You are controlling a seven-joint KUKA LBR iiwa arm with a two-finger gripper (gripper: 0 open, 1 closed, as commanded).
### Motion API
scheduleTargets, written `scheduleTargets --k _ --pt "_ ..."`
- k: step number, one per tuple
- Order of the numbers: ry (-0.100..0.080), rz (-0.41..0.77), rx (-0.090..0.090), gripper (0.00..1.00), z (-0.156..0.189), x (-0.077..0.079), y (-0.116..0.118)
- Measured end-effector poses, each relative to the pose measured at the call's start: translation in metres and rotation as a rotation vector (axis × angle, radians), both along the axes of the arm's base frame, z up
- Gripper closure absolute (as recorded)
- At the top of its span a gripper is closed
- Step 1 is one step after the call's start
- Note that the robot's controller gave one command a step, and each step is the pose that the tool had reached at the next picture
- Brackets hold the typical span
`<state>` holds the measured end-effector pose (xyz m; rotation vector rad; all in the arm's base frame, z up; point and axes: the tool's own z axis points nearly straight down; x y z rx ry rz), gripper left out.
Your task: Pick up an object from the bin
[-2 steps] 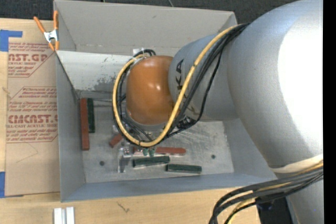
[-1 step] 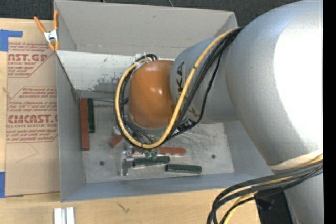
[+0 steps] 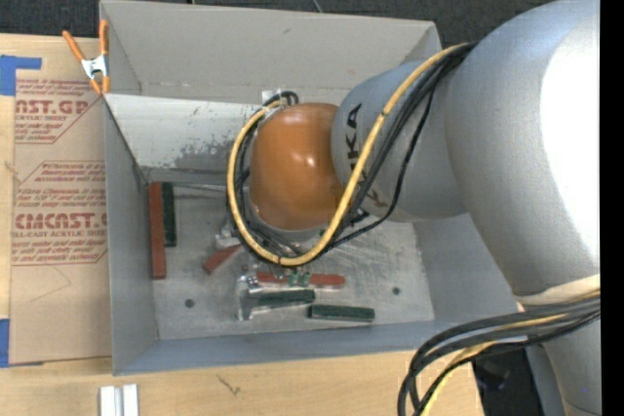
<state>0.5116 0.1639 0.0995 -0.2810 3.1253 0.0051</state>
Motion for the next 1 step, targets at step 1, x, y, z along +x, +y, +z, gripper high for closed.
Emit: scheduleTargets --k 1 --pt "-0.007 -0.246 0.004 1.00 -0.0242 -0.0073 -0.0257"
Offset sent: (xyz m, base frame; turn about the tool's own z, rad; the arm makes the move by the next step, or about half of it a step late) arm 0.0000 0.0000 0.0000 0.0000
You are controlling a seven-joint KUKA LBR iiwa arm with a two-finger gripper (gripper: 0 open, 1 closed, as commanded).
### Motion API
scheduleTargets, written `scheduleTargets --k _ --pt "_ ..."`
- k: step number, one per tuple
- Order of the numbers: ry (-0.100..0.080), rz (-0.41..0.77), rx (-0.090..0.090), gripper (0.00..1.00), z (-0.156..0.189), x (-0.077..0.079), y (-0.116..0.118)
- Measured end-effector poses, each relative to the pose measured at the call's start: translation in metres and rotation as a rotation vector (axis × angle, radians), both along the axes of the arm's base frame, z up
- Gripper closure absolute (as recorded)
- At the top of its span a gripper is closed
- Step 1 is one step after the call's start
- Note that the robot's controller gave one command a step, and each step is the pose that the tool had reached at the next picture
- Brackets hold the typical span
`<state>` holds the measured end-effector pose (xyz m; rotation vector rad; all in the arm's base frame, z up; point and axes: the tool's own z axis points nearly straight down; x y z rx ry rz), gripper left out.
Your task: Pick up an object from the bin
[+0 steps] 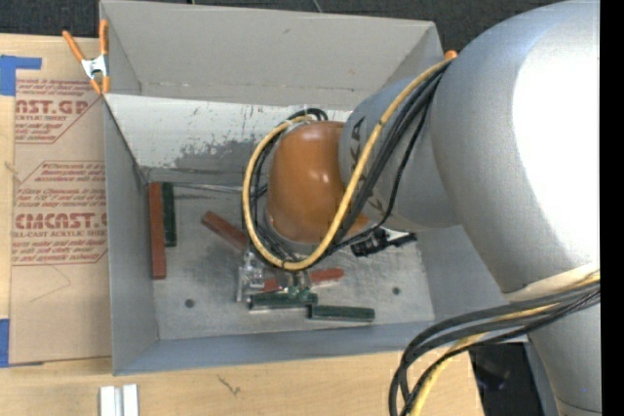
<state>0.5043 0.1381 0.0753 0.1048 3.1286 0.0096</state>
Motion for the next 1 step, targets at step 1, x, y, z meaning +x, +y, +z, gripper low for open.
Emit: scheduleTargets --k 1 --pt "0.008 0.001 -0.001 0.00 -0.0032 -0.0035 -0.0001"
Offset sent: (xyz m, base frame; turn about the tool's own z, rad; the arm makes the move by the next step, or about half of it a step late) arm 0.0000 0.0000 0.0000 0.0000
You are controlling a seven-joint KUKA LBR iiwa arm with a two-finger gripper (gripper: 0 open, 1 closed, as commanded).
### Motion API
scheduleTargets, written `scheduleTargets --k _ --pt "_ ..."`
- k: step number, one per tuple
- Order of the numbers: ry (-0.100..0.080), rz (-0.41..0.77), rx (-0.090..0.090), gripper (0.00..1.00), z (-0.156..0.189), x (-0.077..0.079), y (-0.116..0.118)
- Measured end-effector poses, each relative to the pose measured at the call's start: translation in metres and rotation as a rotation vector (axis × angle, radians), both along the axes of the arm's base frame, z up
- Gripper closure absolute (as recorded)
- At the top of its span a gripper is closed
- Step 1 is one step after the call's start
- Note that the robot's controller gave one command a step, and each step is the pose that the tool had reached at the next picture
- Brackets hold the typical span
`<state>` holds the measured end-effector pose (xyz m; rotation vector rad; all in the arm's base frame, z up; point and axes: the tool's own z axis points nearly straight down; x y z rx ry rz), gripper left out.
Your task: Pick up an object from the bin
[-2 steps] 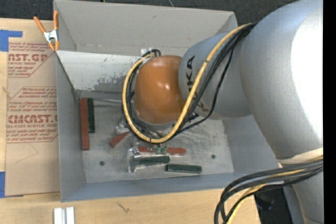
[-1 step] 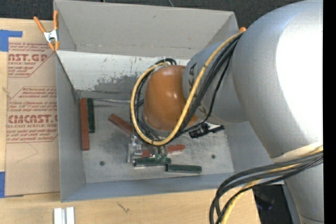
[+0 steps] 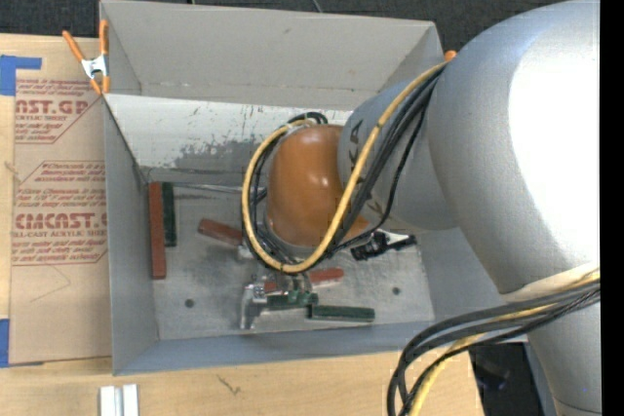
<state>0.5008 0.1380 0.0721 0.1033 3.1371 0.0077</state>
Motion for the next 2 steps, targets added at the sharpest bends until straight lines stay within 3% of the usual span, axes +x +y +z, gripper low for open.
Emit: scheduleTargets --k 1,2 --pt "0.000 0.000 0.000 0.00 0.000 0.000 0.000" --pt "-0.017 0.436 0.001 1.00 0.004 0.006 -0.062"
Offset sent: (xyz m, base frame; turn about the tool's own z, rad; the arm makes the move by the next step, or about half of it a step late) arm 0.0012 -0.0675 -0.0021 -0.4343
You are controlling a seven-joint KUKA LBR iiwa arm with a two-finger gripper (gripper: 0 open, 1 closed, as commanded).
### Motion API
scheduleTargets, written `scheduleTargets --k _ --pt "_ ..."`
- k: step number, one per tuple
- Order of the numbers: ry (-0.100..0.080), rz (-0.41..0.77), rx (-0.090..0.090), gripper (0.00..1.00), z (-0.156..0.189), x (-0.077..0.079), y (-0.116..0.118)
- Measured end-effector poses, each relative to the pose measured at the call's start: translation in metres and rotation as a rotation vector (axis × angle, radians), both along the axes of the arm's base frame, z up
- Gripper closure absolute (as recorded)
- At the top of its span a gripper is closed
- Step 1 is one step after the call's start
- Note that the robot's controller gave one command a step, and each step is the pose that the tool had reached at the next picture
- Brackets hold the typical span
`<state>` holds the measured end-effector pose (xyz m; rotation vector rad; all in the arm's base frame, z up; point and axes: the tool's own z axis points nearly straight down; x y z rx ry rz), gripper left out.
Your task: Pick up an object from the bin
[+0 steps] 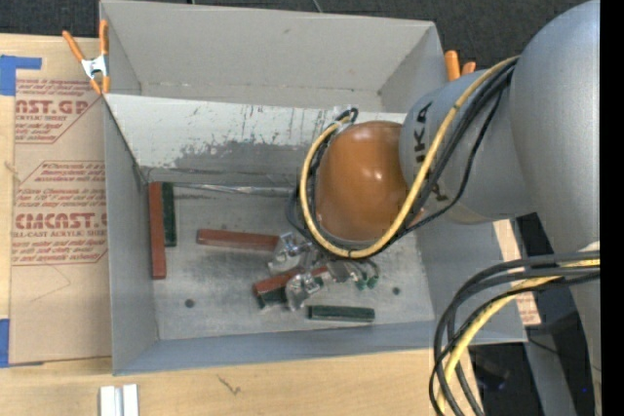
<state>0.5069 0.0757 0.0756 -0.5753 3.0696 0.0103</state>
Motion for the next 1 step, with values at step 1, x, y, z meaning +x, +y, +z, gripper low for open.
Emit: scheduleTargets --k 1 --pt "0.000 0.000 0.000 1.00 0.0000 0.0000 0.0000"
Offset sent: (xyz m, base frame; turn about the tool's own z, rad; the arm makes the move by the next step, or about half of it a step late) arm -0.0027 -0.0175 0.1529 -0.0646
